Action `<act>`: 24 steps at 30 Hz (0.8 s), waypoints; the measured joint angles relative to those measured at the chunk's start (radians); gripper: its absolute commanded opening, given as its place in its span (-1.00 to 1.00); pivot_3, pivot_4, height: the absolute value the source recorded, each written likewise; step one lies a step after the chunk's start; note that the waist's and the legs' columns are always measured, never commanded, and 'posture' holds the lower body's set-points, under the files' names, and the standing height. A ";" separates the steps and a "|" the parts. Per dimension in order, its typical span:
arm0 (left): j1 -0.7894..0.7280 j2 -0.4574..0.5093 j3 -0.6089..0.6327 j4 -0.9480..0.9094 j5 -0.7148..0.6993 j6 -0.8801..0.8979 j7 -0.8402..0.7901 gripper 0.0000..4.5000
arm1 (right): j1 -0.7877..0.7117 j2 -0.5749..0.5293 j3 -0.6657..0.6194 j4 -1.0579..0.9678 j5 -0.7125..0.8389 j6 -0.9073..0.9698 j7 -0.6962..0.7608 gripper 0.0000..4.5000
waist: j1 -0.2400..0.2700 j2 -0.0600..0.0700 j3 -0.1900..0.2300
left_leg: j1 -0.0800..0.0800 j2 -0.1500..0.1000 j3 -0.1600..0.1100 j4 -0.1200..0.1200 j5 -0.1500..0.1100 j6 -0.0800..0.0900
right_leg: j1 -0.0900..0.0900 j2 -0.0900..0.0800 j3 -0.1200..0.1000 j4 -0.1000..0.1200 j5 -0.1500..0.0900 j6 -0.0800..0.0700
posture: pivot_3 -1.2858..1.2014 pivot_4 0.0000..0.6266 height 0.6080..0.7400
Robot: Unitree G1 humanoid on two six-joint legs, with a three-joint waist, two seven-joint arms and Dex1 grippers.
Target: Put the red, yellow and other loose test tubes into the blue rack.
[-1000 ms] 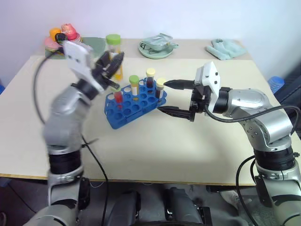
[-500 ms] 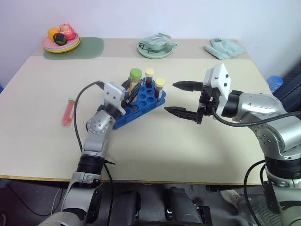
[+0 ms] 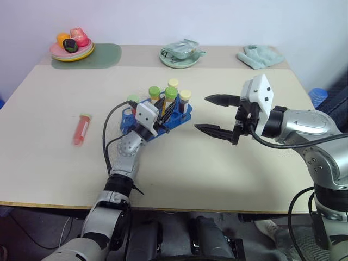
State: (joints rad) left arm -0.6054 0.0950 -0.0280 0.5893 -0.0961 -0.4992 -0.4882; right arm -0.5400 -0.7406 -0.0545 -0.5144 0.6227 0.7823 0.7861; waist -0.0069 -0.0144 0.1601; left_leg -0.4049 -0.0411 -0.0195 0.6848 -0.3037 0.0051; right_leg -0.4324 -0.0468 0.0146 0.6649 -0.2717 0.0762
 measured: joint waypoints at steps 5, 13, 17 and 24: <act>-0.007 -0.010 0.010 0.021 -0.019 0.012 -0.004 -0.64 | 0.004 -0.005 -0.001 -0.013 0.012 0.009 -0.011 0.82 | -0.001 0.000 0.000 | 0.007 0.000 0.000 0.000 -0.001 0.001 | 0.007 0.000 0.000 0.000 0.000 0.000 | 0.03 -0.52 1.00; 0.044 -0.006 0.014 0.004 -0.083 0.061 -0.105 -0.64 | 0.010 -0.012 -0.004 -0.019 0.026 0.012 -0.026 0.82 | -0.002 0.001 -0.001 | 0.008 0.000 0.000 -0.001 -0.001 0.002 | 0.007 0.000 0.000 -0.001 0.000 0.000 | 0.03 -0.52 1.00; 0.049 0.002 0.012 -0.012 -0.092 0.081 -0.129 -0.64 | 0.010 -0.013 -0.005 -0.022 0.028 0.012 -0.033 0.82 | -0.004 0.001 -0.001 | 0.008 0.000 0.000 -0.001 -0.001 0.002 | 0.007 0.000 0.000 -0.002 0.000 0.000 | 0.03 -0.52 1.00; 0.041 0.002 0.020 0.006 -0.093 0.074 -0.141 -0.03 | 0.010 -0.013 -0.004 -0.022 0.029 0.011 -0.039 0.82 | -0.003 0.001 -0.001 | 0.008 0.000 0.000 -0.002 -0.001 0.002 | 0.007 0.000 0.000 -0.002 0.000 0.000 | 0.03 -0.52 1.00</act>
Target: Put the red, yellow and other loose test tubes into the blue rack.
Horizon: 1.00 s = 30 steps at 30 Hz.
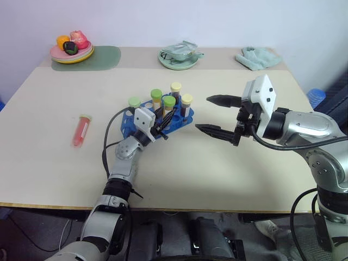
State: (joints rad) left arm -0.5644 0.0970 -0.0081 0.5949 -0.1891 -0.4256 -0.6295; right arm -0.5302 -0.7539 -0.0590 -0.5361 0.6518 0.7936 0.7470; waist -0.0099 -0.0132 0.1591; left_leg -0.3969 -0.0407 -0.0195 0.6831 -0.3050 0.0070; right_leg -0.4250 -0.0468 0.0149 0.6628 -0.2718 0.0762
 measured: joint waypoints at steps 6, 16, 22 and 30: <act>0.032 -0.013 0.002 -0.033 -0.012 0.001 0.000 0.60 | 0.002 0.003 0.000 0.000 -0.001 -0.005 -0.005 0.82 | -0.003 0.000 0.000 | 0.000 0.000 0.000 0.000 0.000 0.000 | 0.000 0.000 0.000 0.000 0.000 0.000 | 0.03 -0.52 1.00; 0.145 0.118 0.068 -0.544 -0.299 0.325 -0.058 0.60 | 0.007 0.030 0.010 0.034 -0.010 -0.047 0.006 0.82 | -0.003 0.000 0.000 | -0.004 0.001 0.000 0.000 0.000 0.000 | -0.003 0.000 0.000 0.000 0.000 0.000 | 0.03 -0.52 1.00; 0.020 0.242 0.287 -0.634 -0.474 0.635 0.236 0.60 | 0.004 0.071 0.055 0.097 -0.037 -0.101 0.033 0.82 | -0.001 -0.001 0.001 | -0.004 0.001 0.000 0.001 0.000 0.000 | -0.003 0.000 0.000 0.000 0.000 0.000 | 0.03 -0.52 1.00; -0.032 0.546 0.292 -0.632 -0.259 1.298 0.626 0.60 | -0.009 0.085 0.098 0.152 -0.074 -0.158 0.095 0.82 | 0.002 -0.002 0.002 | -0.005 0.000 -0.001 0.000 0.000 0.000 | -0.004 0.001 0.000 0.000 0.000 0.000 | 0.03 -0.52 1.00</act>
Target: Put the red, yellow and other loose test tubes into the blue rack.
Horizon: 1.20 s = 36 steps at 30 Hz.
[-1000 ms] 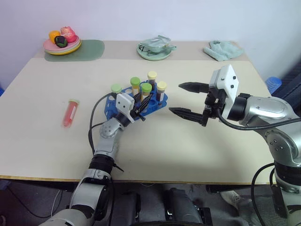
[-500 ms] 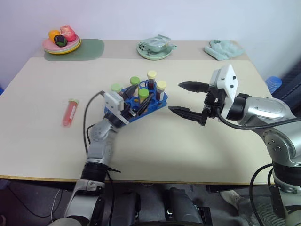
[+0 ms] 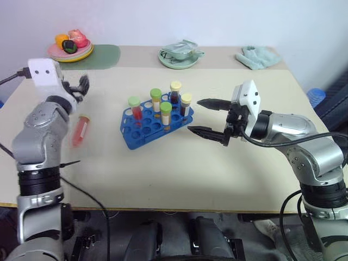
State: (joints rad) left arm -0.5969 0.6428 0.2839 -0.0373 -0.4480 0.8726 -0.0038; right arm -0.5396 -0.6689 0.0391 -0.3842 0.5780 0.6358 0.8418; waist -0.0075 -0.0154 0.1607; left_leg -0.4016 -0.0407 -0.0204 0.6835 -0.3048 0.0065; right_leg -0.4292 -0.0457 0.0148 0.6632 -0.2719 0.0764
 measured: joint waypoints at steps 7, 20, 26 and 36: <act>-0.193 0.097 -0.072 0.051 -0.031 0.598 -0.053 0.60 | 0.001 -0.003 0.014 0.000 -0.026 -0.049 0.061 0.82 | -0.003 -0.003 0.001 | -0.003 -0.001 -0.003 0.001 0.004 -0.007 | -0.002 0.000 -0.001 0.000 0.000 0.000 | 0.03 -0.52 1.00; -0.379 0.095 -0.155 0.560 0.191 0.624 -0.036 0.60 | 0.001 0.009 0.017 -0.012 -0.043 -0.042 0.048 0.82 | -0.001 -0.003 0.001 | -0.007 -0.001 -0.002 0.000 0.006 -0.010 | -0.008 0.000 -0.001 0.002 0.000 0.000 | 0.03 -0.52 1.00; -0.495 0.063 -0.218 0.825 0.275 0.415 -0.079 0.60 | 0.004 0.008 0.014 -0.030 -0.037 -0.030 0.031 0.82 | 0.000 -0.003 0.001 | -0.007 -0.001 -0.002 0.000 0.006 -0.010 | -0.008 -0.001 -0.001 0.002 0.000 0.000 | 0.03 -0.52 1.00; -0.607 0.034 -0.228 1.187 0.363 0.137 -0.135 0.60 | 0.018 0.001 0.011 -0.031 -0.037 -0.032 0.029 0.82 | -0.005 -0.001 0.000 | -0.007 -0.001 -0.001 0.000 0.006 -0.010 | -0.009 -0.001 0.000 0.004 0.000 0.000 | 0.03 -0.52 1.00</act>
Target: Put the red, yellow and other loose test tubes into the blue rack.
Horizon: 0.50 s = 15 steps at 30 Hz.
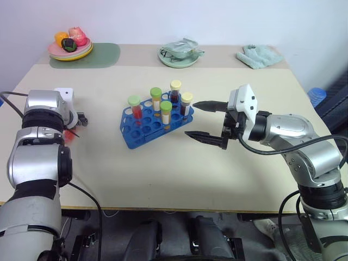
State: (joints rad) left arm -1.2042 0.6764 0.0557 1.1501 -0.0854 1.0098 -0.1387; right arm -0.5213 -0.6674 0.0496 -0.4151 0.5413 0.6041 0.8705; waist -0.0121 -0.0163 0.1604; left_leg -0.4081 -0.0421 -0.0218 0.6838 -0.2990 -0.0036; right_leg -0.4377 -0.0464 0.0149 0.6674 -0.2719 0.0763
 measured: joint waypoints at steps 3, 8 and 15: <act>-0.001 0.008 0.018 0.037 0.000 -0.035 -0.001 0.60 | 0.016 -0.006 -0.002 0.000 0.000 0.000 -0.001 0.82 | -0.004 0.001 0.000 | 0.001 0.000 0.000 0.000 0.000 0.000 | 0.000 0.000 0.000 0.001 0.000 0.000 | 0.03 -0.52 1.00; -0.006 0.008 0.042 0.067 0.004 -0.059 0.001 0.60 | 0.023 -0.013 -0.007 -0.002 0.000 -0.001 -0.001 0.82 | -0.003 0.002 -0.001 | 0.001 0.000 0.001 0.000 0.000 0.000 | 0.000 0.000 0.001 0.003 0.000 0.000 | 0.03 -0.52 1.00; -0.012 -0.006 0.057 0.087 0.014 -0.079 -0.029 -0.18 | 0.023 -0.014 -0.008 -0.002 -0.001 -0.001 0.000 0.82 | -0.001 0.003 -0.002 | 0.001 0.000 0.001 0.000 0.000 0.000 | 0.000 0.000 0.001 0.003 0.000 0.000 | 0.03 -0.52 1.00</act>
State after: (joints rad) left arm -1.2164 0.6701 0.1122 1.2366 -0.0712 0.9310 -0.1675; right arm -0.4980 -0.6810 0.0418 -0.4167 0.5408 0.6031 0.8702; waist -0.0127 -0.0132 0.1583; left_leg -0.4067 -0.0421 -0.0209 0.6842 -0.2990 -0.0033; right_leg -0.4377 -0.0464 0.0155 0.6707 -0.2719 0.0763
